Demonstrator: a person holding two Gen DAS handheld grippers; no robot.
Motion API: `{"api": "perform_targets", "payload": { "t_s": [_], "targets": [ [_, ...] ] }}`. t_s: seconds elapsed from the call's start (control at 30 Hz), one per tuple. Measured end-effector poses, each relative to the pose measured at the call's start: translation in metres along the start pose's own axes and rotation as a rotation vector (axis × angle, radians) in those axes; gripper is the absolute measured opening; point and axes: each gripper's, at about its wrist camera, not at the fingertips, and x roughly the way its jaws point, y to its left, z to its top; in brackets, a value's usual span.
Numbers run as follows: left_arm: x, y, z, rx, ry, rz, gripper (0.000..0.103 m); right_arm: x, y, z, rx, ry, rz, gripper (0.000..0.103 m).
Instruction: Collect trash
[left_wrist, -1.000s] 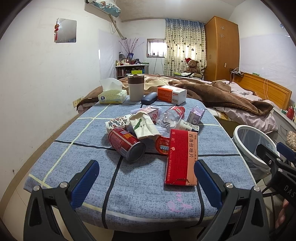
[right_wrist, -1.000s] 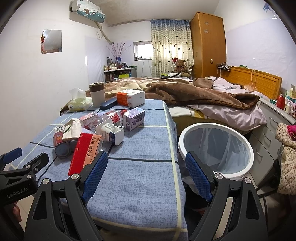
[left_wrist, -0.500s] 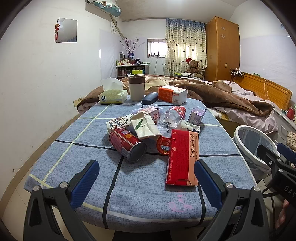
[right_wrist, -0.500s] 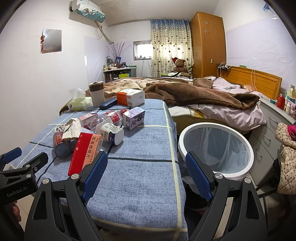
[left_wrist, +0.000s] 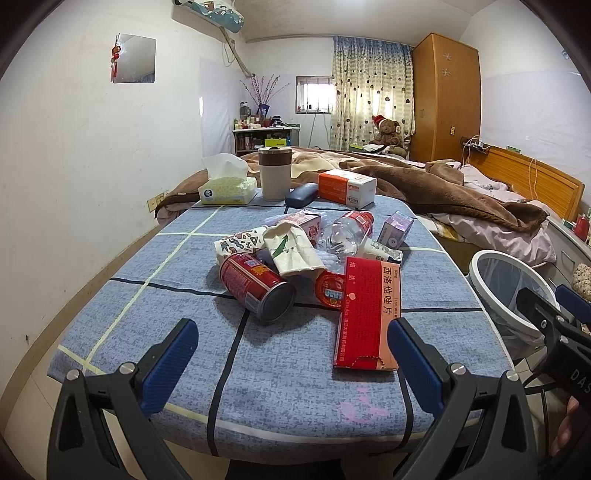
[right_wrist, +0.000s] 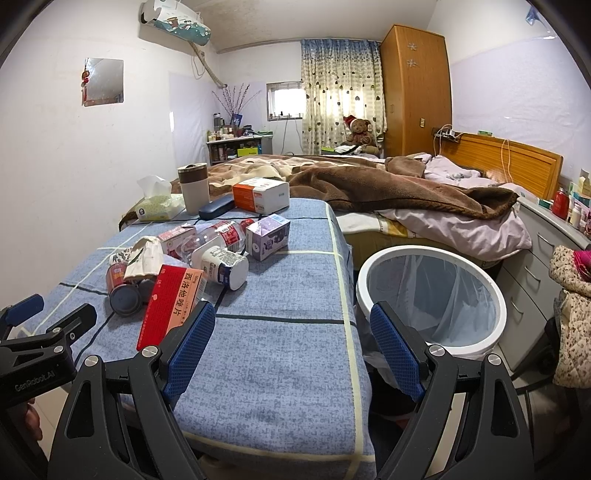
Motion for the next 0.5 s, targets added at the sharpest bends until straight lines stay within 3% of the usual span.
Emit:
{"api": "perform_targets", "payload": {
  "t_s": [0.5],
  "targets": [
    [0.010, 0.012, 0.002, -0.014, 0.012, 0.007, 0.103, 0.002, 0.003, 0.000, -0.006, 0.006, -0.001, 0.088]
  ]
}}
